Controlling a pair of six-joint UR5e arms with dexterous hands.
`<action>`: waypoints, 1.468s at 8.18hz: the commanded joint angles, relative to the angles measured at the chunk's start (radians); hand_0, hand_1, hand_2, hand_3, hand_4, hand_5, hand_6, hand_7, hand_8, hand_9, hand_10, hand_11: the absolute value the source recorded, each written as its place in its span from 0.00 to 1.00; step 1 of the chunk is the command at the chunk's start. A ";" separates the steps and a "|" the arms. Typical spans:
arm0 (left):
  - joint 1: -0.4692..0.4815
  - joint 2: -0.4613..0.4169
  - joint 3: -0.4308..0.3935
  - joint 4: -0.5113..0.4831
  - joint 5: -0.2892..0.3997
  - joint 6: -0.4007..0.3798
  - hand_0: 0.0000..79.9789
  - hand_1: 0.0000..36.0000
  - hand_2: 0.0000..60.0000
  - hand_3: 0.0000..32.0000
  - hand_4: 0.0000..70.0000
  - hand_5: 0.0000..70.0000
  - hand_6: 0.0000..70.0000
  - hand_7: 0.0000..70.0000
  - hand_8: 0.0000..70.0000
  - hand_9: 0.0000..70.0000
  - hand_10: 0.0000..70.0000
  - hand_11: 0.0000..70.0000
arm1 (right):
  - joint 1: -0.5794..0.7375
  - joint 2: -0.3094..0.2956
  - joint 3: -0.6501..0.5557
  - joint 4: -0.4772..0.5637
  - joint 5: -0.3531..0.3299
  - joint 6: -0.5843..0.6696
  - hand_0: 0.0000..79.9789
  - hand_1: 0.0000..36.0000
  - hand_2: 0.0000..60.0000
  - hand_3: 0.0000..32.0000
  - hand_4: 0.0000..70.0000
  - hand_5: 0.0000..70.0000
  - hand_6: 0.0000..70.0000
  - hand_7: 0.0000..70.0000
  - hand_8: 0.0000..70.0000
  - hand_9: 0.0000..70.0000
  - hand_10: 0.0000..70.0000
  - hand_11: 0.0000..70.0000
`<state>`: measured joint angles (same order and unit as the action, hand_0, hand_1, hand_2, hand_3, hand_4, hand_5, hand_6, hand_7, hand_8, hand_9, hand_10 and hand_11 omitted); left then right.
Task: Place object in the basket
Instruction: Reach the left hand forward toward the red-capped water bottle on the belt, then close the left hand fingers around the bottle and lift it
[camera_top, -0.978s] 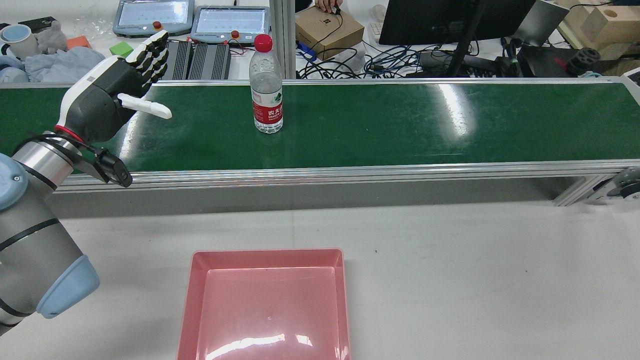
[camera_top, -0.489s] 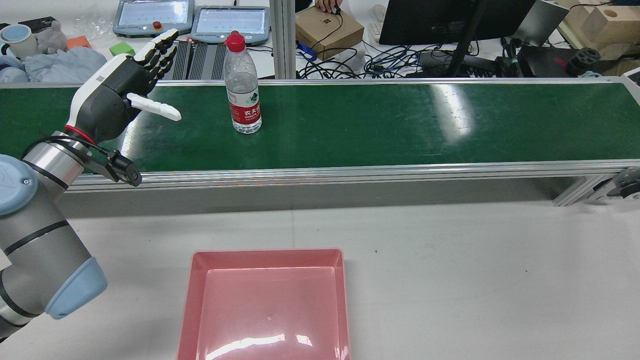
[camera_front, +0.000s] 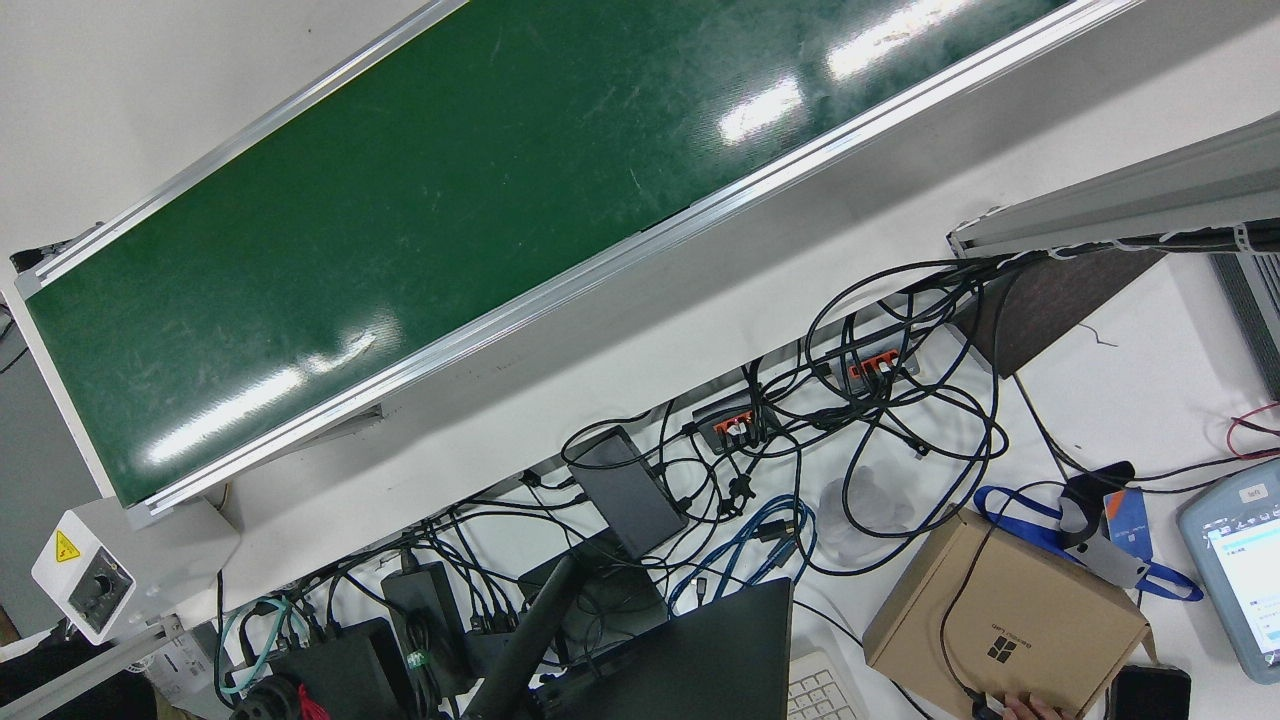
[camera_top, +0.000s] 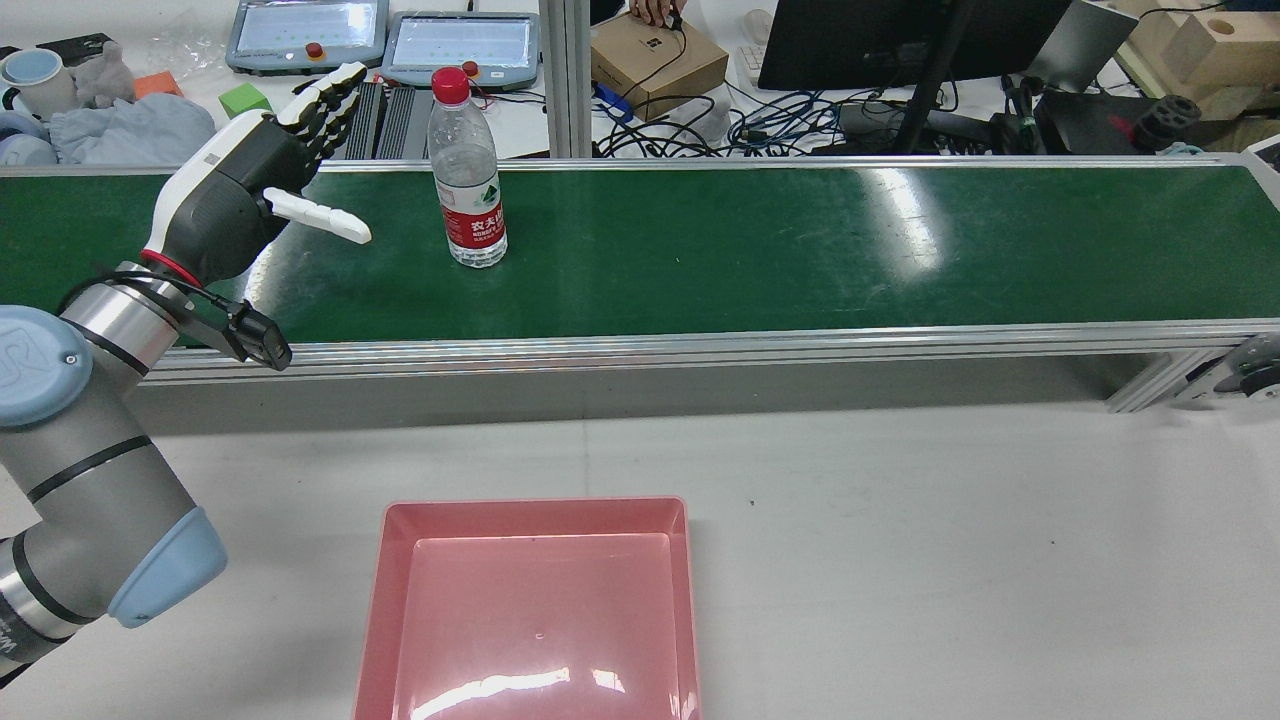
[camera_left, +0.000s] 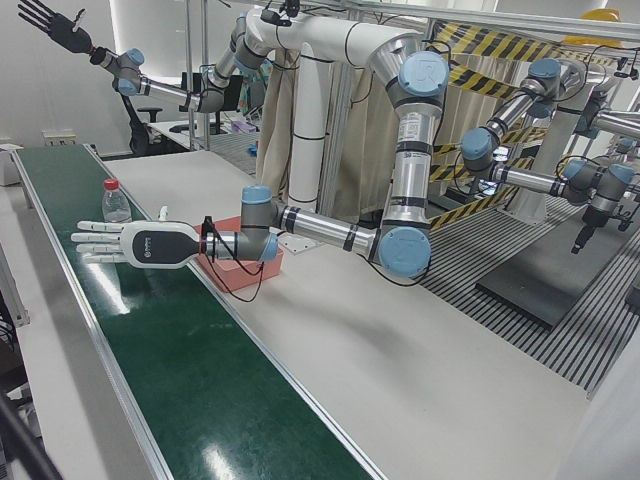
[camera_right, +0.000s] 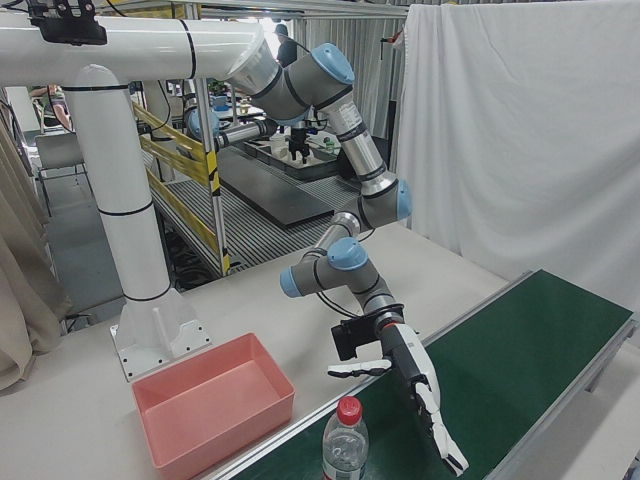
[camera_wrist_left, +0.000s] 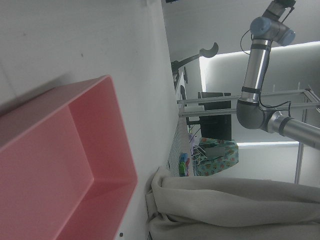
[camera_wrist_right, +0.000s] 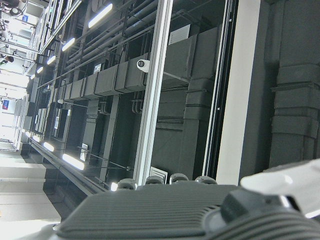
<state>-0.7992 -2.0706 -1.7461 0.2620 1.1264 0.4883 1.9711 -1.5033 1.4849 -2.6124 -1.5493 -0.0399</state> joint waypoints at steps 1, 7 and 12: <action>0.000 -0.014 0.020 0.002 0.010 -0.002 0.70 0.25 0.00 0.00 0.04 0.17 0.01 0.00 0.05 0.05 0.00 0.02 | 0.000 0.000 0.000 0.000 0.000 0.000 0.00 0.00 0.00 0.00 0.00 0.00 0.00 0.00 0.00 0.00 0.00 0.00; 0.003 -0.146 0.157 -0.007 0.078 -0.036 0.71 0.28 0.00 0.00 0.04 0.18 0.02 0.00 0.05 0.05 0.00 0.02 | 0.000 0.000 0.000 0.000 0.000 0.000 0.00 0.00 0.00 0.00 0.00 0.00 0.00 0.00 0.00 0.00 0.00 0.00; -0.017 -0.190 0.128 0.177 0.059 -0.045 1.00 0.90 1.00 0.00 1.00 1.00 1.00 1.00 1.00 1.00 1.00 1.00 | 0.000 0.000 0.000 0.000 0.000 0.000 0.00 0.00 0.00 0.00 0.00 0.00 0.00 0.00 0.00 0.00 0.00 0.00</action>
<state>-0.8061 -2.2396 -1.6078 0.3722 1.1898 0.4356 1.9711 -1.5033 1.4849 -2.6124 -1.5493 -0.0399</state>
